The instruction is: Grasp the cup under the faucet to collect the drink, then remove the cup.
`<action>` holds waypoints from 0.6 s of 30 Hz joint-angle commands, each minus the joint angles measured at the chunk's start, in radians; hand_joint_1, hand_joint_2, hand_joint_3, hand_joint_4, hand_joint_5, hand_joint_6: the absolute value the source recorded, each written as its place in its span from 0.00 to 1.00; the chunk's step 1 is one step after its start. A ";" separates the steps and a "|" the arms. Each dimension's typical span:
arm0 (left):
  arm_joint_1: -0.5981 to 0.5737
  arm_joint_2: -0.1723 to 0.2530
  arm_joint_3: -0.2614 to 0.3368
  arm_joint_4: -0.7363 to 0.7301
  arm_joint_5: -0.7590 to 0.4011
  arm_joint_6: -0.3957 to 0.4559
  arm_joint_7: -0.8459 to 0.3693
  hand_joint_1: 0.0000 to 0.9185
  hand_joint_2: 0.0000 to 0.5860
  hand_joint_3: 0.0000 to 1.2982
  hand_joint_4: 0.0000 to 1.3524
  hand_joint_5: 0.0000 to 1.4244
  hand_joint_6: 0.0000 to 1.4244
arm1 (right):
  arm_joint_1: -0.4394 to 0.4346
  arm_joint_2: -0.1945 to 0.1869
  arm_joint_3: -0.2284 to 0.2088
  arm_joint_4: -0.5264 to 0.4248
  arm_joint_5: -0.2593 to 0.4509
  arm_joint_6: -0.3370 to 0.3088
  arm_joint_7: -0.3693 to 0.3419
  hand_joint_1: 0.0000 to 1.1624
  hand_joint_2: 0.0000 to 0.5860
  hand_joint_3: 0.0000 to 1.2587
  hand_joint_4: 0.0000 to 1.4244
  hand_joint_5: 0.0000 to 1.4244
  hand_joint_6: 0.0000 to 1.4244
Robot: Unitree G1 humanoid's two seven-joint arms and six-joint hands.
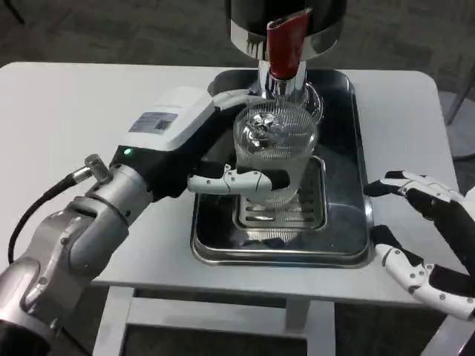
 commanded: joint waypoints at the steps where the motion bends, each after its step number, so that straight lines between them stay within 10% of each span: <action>1: 0.019 0.017 0.005 -0.049 -0.006 -0.002 -0.015 0.18 0.19 0.18 0.06 0.25 0.61 | 0.017 -0.007 -0.004 -0.003 0.012 -0.020 -0.021 0.38 0.87 0.22 0.08 0.07 0.18; 18: 0.095 0.062 0.058 -0.205 -0.045 0.029 -0.068 0.16 0.18 0.18 0.05 0.25 0.61 | 0.031 -0.006 -0.008 -0.009 0.027 -0.022 -0.031 0.40 0.86 0.23 0.09 0.07 0.18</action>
